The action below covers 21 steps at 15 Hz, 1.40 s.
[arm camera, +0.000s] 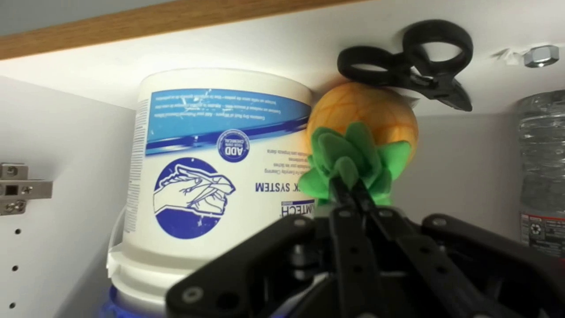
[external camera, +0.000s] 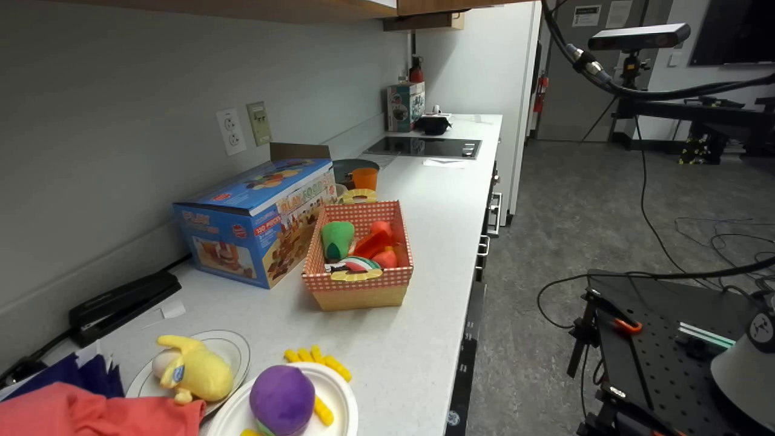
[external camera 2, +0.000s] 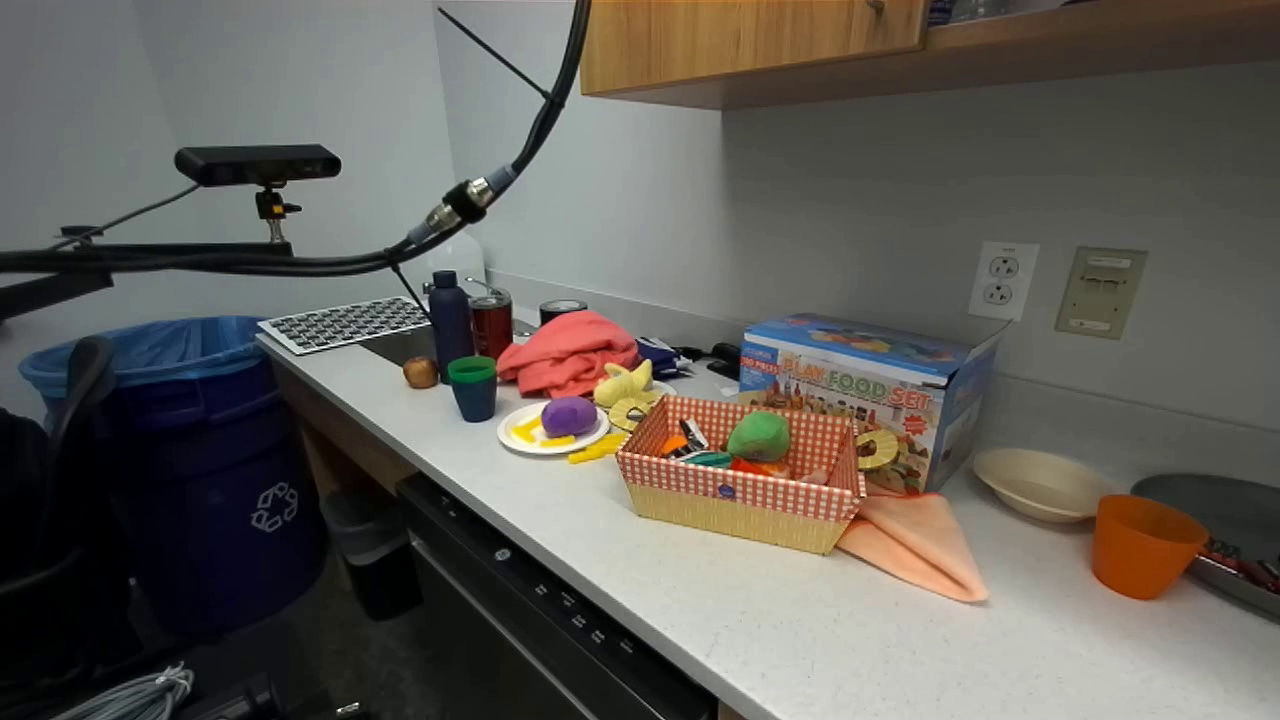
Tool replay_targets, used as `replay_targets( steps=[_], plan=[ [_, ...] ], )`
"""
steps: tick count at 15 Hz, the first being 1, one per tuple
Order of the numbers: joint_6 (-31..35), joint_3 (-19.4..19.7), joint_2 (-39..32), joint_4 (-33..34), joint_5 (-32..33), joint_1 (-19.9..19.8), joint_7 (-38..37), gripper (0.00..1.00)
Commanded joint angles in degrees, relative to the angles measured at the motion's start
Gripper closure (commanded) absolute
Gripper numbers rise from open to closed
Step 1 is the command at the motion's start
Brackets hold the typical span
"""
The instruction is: Open the right door of the cabinet above the blue box, take the pineapple plush toy out of the cabinet and place it in the basket
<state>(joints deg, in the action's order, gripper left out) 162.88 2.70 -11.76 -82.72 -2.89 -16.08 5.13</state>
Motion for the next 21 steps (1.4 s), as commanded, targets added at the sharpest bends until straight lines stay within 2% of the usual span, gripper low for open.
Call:
replay_targets(
  steps=[1,4,5,7,10,12,13,14,16,19,21],
  plan=[
    [4.09,1.64,-0.96,0.66,2.76,1.06,-4.95,0.99],
    [4.58,1.43,-0.9,0.41,3.45,0.91,-6.66,0.99],
    [3.26,2.56,-0.77,0.56,1.83,2.1,-5.22,0.99],
    [-0.13,2.13,0.18,-0.03,1.32,2.08,-3.46,0.99],
    [-9.2,2.79,1.67,-0.16,2.95,2.5,-2.09,0.99],
    [-14.71,4.37,2.17,0.51,6.67,3.22,-2.54,0.99],
    [-15.92,3.86,2.38,0.53,10.3,2.42,-3.76,0.99],
    [-18.23,4.33,10.37,-4.69,13.06,2.68,-3.67,0.99],
    [-20.69,4.56,12.8,-4.76,17.38,2.4,-3.37,0.99],
    [-30.97,3.7,19.36,-3.19,21.93,2.15,-1.51,0.99],
    [-37.94,3.03,24.2,-2.62,21.89,2.2,0.98,0.99]
  ],
)
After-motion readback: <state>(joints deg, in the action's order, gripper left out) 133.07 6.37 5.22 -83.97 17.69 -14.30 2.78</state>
